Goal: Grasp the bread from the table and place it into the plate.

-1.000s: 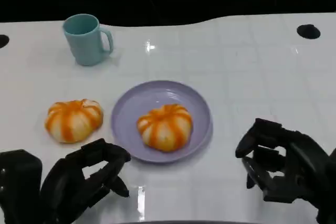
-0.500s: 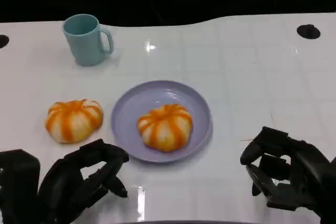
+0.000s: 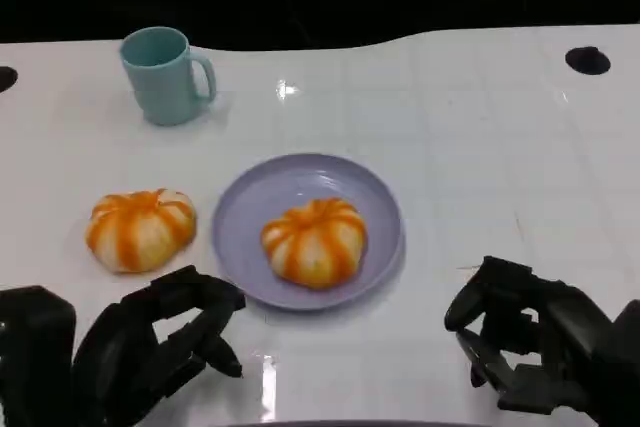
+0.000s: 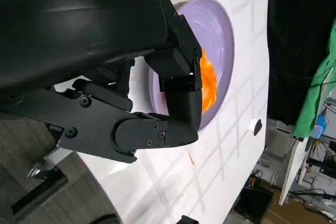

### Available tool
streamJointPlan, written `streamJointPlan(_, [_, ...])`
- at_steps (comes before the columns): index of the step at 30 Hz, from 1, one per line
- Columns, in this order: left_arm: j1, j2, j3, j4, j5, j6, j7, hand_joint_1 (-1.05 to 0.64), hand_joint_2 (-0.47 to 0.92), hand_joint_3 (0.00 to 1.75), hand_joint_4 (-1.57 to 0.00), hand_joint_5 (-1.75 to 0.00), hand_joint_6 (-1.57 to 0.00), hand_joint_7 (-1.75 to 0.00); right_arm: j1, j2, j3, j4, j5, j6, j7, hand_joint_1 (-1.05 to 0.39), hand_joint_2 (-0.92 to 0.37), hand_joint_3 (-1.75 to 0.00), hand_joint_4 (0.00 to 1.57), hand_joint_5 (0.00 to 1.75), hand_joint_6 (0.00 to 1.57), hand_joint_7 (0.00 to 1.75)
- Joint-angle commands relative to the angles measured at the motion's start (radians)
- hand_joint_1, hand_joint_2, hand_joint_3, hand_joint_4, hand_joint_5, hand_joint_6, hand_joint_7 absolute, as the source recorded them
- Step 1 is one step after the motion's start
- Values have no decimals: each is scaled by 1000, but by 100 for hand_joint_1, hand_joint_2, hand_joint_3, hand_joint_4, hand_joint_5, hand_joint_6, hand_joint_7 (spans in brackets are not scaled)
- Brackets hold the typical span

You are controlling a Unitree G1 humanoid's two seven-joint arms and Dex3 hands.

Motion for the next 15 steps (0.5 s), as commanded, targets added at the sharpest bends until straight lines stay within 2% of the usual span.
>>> streamJointPlan(1, [-7,19,6,27,14,-25,-4,-50,92,36,-63,-163,-68,-117,-10,-12,-2,23,-9,-13,6,-24,-60,-97,67,175,54,157])
streamJointPlan(9, [-18,25,11,45,13,-31,-6,-51,92,31,-66,-161,-71,-116,-23,-9,-2,52,-30,-55,5,-21,-57,-100,65,175,55,155])
streamJointPlan(15, [-17,27,11,48,9,-37,-9,-52,92,32,-67,-160,-72,-114,-24,2,-6,49,-22,-50,-1,-19,-57,-102,66,175,56,155])
